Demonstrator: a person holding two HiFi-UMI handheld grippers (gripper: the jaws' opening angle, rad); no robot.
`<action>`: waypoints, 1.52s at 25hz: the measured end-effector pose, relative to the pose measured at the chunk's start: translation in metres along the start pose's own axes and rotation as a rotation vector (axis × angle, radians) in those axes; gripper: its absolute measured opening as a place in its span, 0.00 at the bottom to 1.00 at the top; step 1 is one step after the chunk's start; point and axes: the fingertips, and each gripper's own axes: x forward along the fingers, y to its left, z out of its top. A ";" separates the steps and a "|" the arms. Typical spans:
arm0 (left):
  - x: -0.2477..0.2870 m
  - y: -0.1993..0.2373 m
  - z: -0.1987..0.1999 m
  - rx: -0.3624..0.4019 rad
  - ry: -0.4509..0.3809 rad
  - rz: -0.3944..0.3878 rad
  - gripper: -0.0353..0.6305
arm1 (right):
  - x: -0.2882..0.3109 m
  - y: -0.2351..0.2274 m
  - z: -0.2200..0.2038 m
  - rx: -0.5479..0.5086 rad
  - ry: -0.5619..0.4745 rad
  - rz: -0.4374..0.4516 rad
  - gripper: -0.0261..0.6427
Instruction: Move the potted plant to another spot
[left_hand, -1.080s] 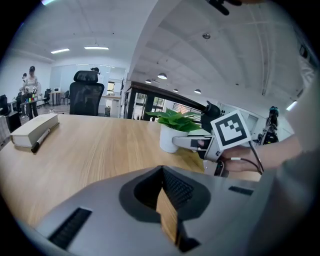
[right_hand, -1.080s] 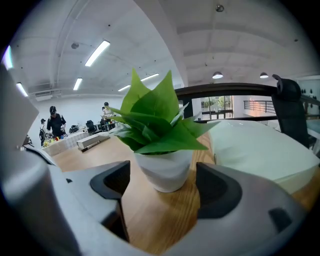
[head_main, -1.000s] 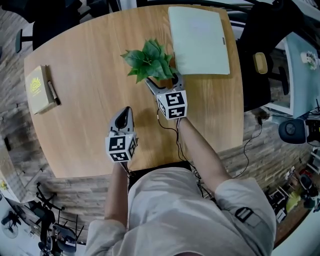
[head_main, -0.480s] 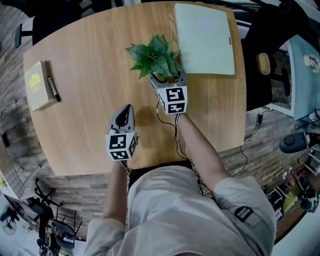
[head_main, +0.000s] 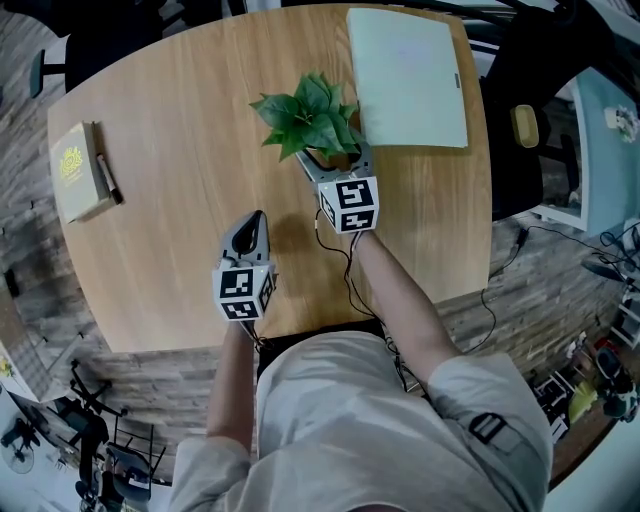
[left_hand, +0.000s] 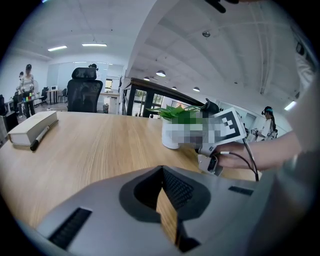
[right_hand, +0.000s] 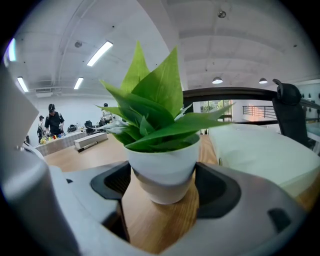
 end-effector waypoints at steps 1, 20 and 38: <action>-0.001 -0.001 0.000 0.002 0.000 -0.001 0.07 | -0.002 0.001 0.000 0.001 -0.001 0.001 0.64; -0.024 -0.003 -0.017 0.009 0.003 0.005 0.07 | -0.032 0.013 -0.003 0.039 -0.031 0.006 0.64; -0.035 -0.011 0.016 0.059 -0.074 -0.031 0.07 | -0.076 0.019 0.058 0.026 -0.188 -0.020 0.63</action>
